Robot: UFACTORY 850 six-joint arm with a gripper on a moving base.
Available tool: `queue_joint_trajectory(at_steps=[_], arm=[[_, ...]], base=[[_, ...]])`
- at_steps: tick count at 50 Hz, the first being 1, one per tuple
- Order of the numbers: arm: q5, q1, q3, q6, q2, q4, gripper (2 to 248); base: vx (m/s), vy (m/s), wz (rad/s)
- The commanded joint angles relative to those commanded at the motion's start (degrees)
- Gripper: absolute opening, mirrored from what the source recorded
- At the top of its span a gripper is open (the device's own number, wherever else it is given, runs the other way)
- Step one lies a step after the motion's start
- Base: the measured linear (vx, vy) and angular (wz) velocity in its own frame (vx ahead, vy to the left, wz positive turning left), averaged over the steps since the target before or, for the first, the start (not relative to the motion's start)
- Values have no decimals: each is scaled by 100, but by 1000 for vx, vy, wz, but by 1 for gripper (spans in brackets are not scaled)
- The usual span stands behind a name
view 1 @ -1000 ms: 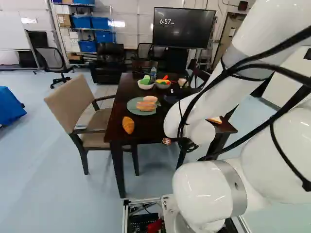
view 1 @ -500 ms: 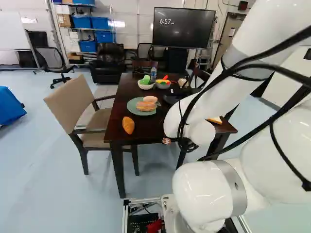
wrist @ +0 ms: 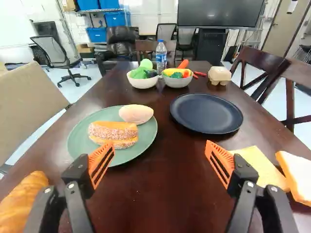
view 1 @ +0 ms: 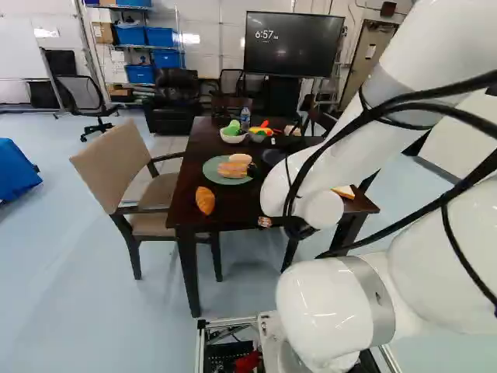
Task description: Move the croissant to the empty plate
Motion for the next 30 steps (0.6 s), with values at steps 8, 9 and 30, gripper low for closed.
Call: queue_joint_trajectory(at_steps=[8,9,30], arm=[[-214,113,-84,0,36,0,247],[-242,128,-97,0,36,0,247],[-861,458,-397,0,30,0,247]], base=[[0,0,0],[0,0,0],[0,0,0]])
